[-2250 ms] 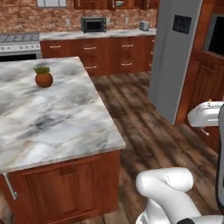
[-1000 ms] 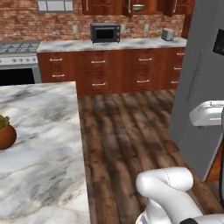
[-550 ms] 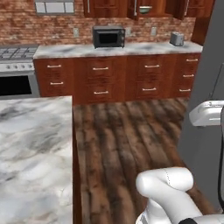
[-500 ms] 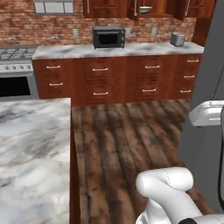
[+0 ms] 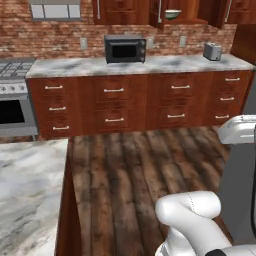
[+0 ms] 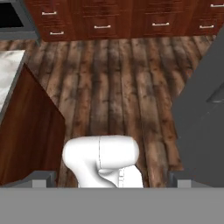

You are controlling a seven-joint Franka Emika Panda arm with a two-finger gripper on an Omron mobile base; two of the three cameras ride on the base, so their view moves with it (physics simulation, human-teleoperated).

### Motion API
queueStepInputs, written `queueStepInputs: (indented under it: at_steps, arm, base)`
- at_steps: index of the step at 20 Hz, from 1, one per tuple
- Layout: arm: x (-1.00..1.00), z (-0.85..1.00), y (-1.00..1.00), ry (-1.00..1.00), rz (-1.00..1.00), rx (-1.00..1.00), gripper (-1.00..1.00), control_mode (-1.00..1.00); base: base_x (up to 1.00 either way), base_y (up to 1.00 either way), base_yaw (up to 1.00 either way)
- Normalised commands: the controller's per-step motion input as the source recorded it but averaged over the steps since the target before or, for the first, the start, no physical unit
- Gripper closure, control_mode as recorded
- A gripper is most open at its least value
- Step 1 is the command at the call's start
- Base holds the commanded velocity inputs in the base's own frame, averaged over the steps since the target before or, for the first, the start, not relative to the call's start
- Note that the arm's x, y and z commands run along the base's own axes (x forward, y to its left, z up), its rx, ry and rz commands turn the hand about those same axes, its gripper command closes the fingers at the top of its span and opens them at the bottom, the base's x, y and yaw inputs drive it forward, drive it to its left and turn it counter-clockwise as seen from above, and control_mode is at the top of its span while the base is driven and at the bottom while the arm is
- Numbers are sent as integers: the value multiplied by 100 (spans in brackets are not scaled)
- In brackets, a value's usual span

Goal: Pick up the bowls from the cabinet and place each bowl in front of a stool on the dining counter.

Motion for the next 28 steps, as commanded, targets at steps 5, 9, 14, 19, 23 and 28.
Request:
queueStepInputs:
  at_steps: [5, 9, 14, 19, 23, 28]
  arm:
    - [0, 0, 0, 0, 0, 0, -100, 100]
    - [0, 0, 0, 0, 0, 0, -100, 100]
    - [0, 0, 0, 0, 0, 0, -100, 100]
    - [0, 0, 0, 0, 0, 0, -100, 100]
    - [0, 0, 0, 0, 0, 0, -100, 100]
    - [0, 0, 0, 0, 0, 0, -100, 100]
  base:
    - [100, -22, 6]
    - [100, -17, 5]
    - [100, -21, 5]
    - [100, -20, 5]
    - [100, -13, 5]
    - [100, -15, 4]
